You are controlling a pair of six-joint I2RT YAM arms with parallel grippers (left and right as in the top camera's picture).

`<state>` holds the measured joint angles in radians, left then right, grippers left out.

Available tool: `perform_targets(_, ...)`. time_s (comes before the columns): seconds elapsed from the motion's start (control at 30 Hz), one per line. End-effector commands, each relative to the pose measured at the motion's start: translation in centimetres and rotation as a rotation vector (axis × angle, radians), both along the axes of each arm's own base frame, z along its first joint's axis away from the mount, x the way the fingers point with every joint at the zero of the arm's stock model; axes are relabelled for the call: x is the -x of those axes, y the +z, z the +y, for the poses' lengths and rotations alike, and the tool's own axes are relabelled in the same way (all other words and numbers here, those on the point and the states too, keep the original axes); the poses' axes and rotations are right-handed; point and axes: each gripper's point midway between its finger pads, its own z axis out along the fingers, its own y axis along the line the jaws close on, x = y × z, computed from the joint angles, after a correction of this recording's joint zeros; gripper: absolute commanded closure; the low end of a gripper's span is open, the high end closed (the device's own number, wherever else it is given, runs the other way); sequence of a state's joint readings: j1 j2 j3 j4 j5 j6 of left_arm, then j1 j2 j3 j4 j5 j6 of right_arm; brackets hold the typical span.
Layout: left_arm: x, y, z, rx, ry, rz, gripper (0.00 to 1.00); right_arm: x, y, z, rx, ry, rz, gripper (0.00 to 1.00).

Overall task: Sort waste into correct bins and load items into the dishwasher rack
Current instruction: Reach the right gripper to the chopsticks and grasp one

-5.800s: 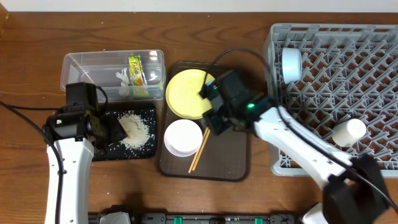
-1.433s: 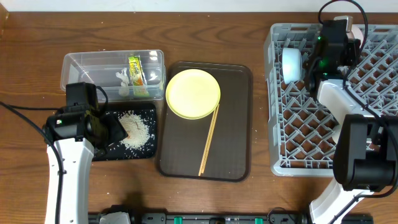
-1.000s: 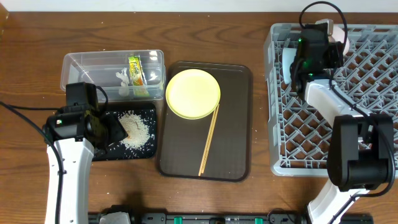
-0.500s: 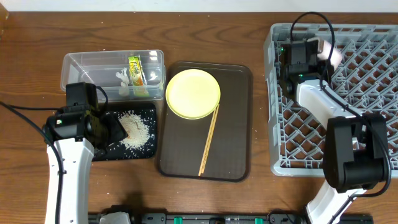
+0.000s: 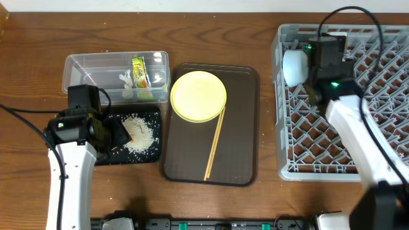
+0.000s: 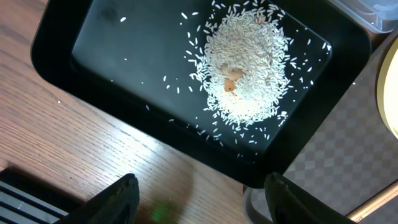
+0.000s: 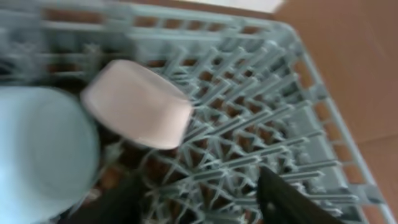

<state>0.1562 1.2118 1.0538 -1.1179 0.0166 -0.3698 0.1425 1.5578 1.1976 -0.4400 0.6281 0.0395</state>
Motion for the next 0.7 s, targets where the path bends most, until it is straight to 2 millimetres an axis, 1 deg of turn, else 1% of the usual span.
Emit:
perform_targets(0.0,0.1,0.1,0.2,-0.005,0.014,-0.005,0.32,0.3,0.7,5.9,-0.262,0.25,-0.001,0.39)
perform_targets(0.07,0.1,0.1,0.2,-0.005,0.014,-0.005,0.32,1.0,1.0,9.0,-0.395,0.384,0.016,0.41)
perform_targets(0.13,0.1,0.1,0.2,-0.005,0.014,-0.005,0.31,2.0,1.4,12.8,-0.544,0.542,0.039,0.43)
perform_targets(0.2,0.1,0.1,0.2,-0.005,0.014,-0.005,0.31,3.0,1.7,16.1,-0.658,0.672,0.067,0.44)
perform_targets(0.27,0.1,0.1,0.2,-0.004,0.014,-0.006,0.29,4.0,1.8,18.6,-0.723,0.76,0.097,0.44)
perform_targets(0.37,0.1,0.1,0.2,-0.005,0.014,-0.005,0.27,5.0,0.9,21.1,-0.731,0.81,0.148,0.43)
perform_targets(0.43,0.1,0.1,0.2,-0.005,0.014,-0.005,0.27,5.2,-0.4,22.2,-0.71,0.799,0.182,0.42)
perform_targets(0.5,0.1,0.1,0.2,-0.005,0.014,-0.005,0.27,5.4,-1.8,23.1,-0.7,0.769,0.219,0.42)
perform_targets(0.57,0.1,0.1,0.2,-0.004,0.014,-0.005,0.27,6.0,-3.3,24.5,-0.714,0.762,0.274,0.43)
perform_targets(0.67,0.1,0.1,0.2,-0.005,0.014,-0.005,0.27,7.5,-5.9,26.2,-0.765,0.704,0.376,0.47)
